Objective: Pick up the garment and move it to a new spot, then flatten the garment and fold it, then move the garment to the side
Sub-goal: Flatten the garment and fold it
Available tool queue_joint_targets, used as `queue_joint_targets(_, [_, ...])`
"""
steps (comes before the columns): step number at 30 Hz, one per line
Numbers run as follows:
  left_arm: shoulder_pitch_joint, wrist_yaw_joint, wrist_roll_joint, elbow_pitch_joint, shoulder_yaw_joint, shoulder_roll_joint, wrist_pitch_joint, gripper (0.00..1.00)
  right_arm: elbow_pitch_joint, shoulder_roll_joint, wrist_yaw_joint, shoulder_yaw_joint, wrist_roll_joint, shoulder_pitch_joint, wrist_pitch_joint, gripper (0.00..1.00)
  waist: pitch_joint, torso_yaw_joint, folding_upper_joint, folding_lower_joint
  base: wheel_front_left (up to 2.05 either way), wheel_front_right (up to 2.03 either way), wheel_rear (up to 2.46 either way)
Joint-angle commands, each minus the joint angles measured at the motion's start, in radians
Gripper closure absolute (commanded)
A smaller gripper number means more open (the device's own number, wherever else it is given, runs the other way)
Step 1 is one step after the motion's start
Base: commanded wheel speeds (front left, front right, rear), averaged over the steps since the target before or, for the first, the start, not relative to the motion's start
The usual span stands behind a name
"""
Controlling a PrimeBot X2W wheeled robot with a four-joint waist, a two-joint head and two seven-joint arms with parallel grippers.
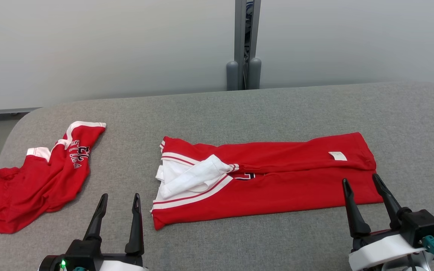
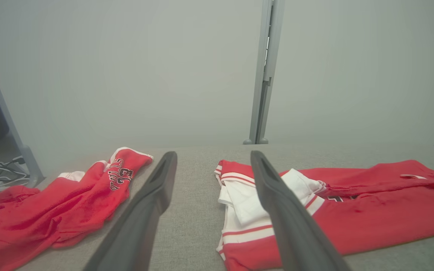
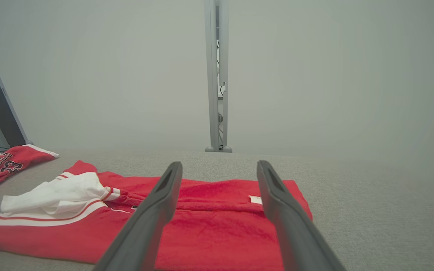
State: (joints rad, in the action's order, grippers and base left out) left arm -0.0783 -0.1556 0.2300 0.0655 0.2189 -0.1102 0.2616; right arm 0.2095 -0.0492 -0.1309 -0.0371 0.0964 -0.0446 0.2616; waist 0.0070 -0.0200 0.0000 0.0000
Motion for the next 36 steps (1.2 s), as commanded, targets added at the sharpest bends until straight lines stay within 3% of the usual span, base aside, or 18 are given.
queue_joint_targets(1, [-0.008, 0.008, -0.011, 0.002, -0.010, 0.002, 0.004, 0.00, 0.002, -0.003, 0.000, 0.003, 0.003, 0.012, 0.005, 0.00, 0.000, 0.001, 0.0000, 0.0000, 0.00, 0.00, 0.00])
queue_joint_targets(20, [0.012, 0.059, -0.083, 0.016, -0.073, 0.042, 0.004, 0.00, 0.066, -0.003, 0.000, 0.013, 0.053, -0.042, 0.005, 0.00, 0.032, 0.006, 0.0000, 0.0000, 0.00, 0.00, 0.00])
queue_joint_targets(25, [0.030, 0.056, -0.119, 0.009, -0.074, 0.045, 0.004, 0.00, 0.186, -0.006, 0.000, 0.044, 0.153, -0.127, 0.005, 0.00, 0.062, 0.008, 0.0000, 0.0000, 0.00, 0.00, 0.00])
queue_joint_targets(36, [0.073, 0.084, -0.120, 0.028, -0.067, 0.054, 0.004, 0.00, 0.531, -0.055, 0.000, 0.207, 0.229, -0.362, 0.001, 0.00, 0.146, 0.032, 0.0000, 0.0000, 0.00, 0.00, 0.00])
